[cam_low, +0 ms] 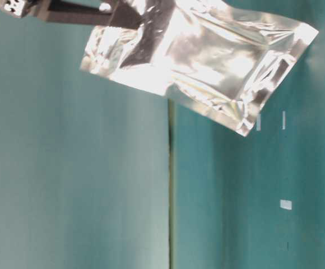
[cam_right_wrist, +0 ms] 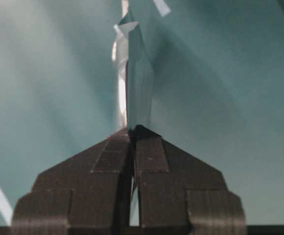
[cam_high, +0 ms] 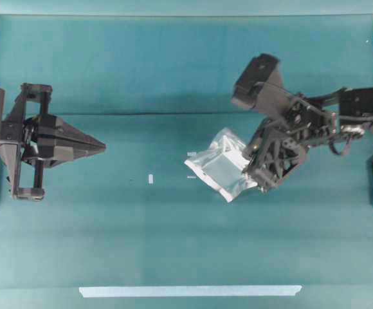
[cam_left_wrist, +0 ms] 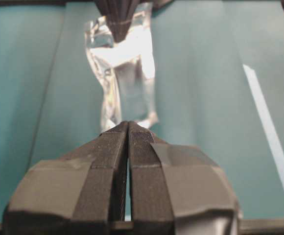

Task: Hand over the silver zip bag and make it stand upright.
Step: 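Lift the bag with the right gripper and swing it upright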

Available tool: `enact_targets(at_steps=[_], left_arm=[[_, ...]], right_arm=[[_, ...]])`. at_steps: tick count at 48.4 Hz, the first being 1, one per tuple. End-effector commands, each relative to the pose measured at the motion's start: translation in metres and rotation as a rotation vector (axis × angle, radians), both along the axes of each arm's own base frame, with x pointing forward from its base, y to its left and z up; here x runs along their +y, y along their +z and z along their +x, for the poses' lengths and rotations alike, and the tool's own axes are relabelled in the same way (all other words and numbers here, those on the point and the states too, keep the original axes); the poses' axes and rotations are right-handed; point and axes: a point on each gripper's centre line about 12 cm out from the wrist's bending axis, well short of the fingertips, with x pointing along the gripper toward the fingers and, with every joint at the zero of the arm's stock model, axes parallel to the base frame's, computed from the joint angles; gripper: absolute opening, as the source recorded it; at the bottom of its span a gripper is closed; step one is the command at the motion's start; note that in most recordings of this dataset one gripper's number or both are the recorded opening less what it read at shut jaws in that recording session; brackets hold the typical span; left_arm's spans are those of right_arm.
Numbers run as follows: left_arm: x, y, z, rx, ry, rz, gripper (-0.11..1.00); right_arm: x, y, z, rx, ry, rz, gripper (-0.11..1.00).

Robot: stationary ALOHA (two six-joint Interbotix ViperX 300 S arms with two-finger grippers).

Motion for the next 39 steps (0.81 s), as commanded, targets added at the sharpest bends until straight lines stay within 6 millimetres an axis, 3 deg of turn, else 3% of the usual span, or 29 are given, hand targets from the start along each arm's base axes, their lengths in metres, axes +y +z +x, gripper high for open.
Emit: enact_targets(at_steps=[1, 13, 30, 34, 39], left_arm=[[0.001, 0.007, 0.001, -0.028, 0.004, 0.003, -0.01], [0.017, 0.006, 0.002, -0.026, 0.083, -0.099, -0.01], [0.017, 0.000, 0.002, -0.009, 0.089, -0.128, 0.00], [0.017, -0.002, 0.002, -0.003, 0.090, -0.129, 0.10], [0.017, -0.004, 0.004, 0.008, 0.090, -0.128, 0.35]], right_arm=[[0.006, 0.018, 0.010, -0.020, 0.075, -0.056, 0.01], [0.029, 0.029, 0.035, 0.060, 0.336, -0.163, 0.01], [0.028, 0.040, 0.070, 0.171, 0.571, -0.269, 0.01], [0.025, 0.040, 0.075, 0.196, 0.612, -0.282, 0.01], [0.020, 0.038, 0.080, 0.229, 0.648, -0.292, 0.01]])
